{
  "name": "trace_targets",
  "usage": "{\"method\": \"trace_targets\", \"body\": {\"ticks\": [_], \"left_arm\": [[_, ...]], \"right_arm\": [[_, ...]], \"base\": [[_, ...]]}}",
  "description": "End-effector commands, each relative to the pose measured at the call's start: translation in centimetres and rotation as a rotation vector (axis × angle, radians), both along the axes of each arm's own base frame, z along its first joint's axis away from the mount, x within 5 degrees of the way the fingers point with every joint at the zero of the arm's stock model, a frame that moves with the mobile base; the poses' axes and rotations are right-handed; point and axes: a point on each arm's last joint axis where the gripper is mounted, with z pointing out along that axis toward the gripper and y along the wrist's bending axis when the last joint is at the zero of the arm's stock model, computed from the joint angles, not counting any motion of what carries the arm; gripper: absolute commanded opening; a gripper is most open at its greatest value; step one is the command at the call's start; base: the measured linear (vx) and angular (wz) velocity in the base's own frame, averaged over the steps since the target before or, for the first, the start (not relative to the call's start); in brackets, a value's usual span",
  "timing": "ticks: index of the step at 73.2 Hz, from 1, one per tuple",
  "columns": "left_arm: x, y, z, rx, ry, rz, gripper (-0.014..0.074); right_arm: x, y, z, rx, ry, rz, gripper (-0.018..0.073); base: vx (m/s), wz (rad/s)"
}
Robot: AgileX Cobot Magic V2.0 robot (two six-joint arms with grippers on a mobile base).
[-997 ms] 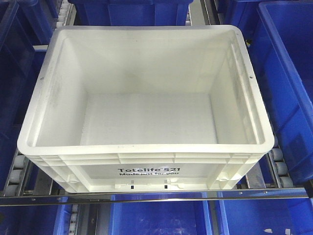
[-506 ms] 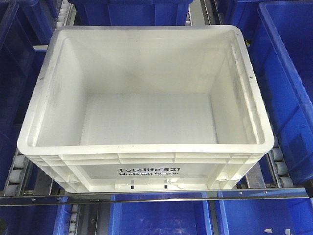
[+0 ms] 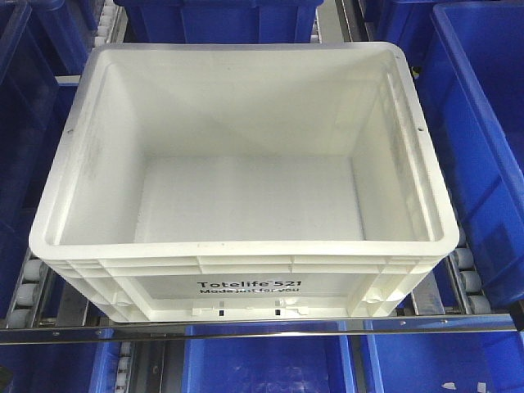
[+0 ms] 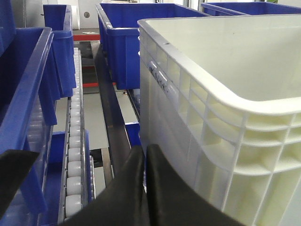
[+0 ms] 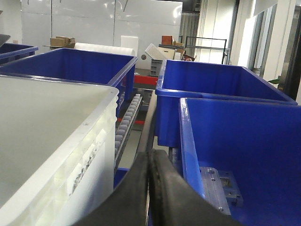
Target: Move bin from left to right shelf
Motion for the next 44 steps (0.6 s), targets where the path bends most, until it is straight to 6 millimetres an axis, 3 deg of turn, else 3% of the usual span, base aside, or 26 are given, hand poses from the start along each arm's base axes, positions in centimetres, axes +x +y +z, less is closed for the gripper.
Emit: {"method": "trace_targets", "body": {"ticks": [1,18,34,44], "left_arm": [[-0.2,0.1,1.3,-0.023,-0.102,0.009,-0.0008],[-0.2,0.1,1.3,-0.023,-0.102,0.009,-0.0008],[-0.2,0.1,1.3,-0.023,-0.102,0.009,-0.0008],[-0.2,0.1,1.3,-0.023,-0.102,0.009,-0.0008]], "right_arm": [[0.1,-0.1,1.5,0.008,-0.083,-0.018,-0.0008],[0.0,-0.1,1.2,-0.024,-0.081,-0.012,-0.0008],[-1.3,0.1,-3.1,0.047,-0.070,0.035,-0.0008],[-2.0,0.0,-4.1,0.033,0.006,0.041,-0.0008]], "base": [[0.00,0.00],[0.00,0.00],[0.00,0.00],[0.00,0.00]]}}
